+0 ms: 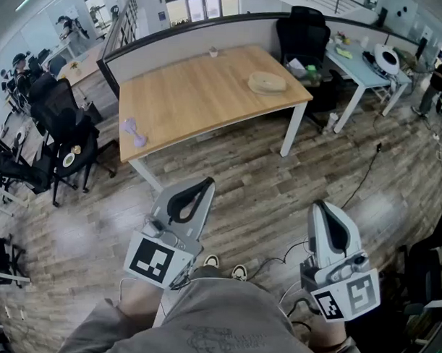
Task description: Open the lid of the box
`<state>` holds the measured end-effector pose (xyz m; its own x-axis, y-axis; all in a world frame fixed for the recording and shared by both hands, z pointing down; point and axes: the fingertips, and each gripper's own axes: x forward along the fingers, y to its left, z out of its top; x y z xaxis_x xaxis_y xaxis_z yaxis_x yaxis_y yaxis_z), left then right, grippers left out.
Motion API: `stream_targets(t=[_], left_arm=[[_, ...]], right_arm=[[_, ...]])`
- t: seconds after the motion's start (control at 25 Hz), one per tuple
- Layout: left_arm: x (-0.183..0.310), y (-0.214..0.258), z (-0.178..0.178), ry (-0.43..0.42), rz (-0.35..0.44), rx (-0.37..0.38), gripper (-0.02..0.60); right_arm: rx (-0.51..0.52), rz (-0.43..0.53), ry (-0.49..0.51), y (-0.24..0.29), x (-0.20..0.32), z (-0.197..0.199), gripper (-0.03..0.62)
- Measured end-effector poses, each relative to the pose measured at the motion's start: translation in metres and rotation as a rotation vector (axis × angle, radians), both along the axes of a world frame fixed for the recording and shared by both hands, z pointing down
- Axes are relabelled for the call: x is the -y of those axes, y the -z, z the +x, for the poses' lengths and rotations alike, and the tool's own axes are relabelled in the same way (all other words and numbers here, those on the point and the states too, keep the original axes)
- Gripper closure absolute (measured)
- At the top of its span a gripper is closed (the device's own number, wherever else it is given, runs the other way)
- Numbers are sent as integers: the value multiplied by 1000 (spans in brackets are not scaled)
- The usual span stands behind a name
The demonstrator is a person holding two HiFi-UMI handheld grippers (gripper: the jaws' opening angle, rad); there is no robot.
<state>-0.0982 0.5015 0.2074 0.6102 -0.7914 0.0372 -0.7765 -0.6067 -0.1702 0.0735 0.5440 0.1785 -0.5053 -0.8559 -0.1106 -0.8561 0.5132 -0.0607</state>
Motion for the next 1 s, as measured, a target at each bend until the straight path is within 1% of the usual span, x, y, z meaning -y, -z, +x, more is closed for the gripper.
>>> stream_targets(t=[0.2, 0.32, 0.36, 0.52, 0.6, 0.64, 0.68, 0.72, 0.76, 0.8, 0.88, 0.96, 1.0], left_arm=[[-5, 1, -1, 1, -1, -6, 580], [-8, 10, 0, -23, 60, -39, 580], [-9, 11, 0, -26, 68, -43, 580], [-10, 4, 0, -14, 49, -26, 580], [-8, 3, -2, 0, 48, -31, 576], [-7, 3, -3, 6, 56, -34, 529], [-4, 2, -3, 12, 58, -32, 416], [-2, -1, -2, 18, 54, -26, 346], [0, -4, -1, 25, 43, -18, 294], [0, -6, 1, 32, 26, -10, 269], [-1, -9, 2, 37, -1, -2, 268], [1, -7, 3, 29, 21, -2, 268], [2, -8, 2, 30, 20, -1, 268]], right_arm=[[7, -2, -13, 0, -1, 3, 585], [-3, -9, -12, -4, -3, 3, 585], [-6, -12, -13, -6, -3, 3, 585], [-17, -19, -14, -10, -1, 1, 585], [-21, -18, -12, -9, 0, 1, 585], [-23, -17, -13, -9, 0, 1, 585], [-25, -16, -14, -10, 0, 2, 585], [-26, -17, -15, -11, 0, 3, 585], [-28, -18, -16, -12, 0, 5, 585], [-29, -19, -16, -12, 0, 6, 585], [-33, -20, -15, -12, -1, 6, 585], [-37, -22, -11, -13, -1, 6, 585], [-40, -25, -8, -15, 0, 5, 585]])
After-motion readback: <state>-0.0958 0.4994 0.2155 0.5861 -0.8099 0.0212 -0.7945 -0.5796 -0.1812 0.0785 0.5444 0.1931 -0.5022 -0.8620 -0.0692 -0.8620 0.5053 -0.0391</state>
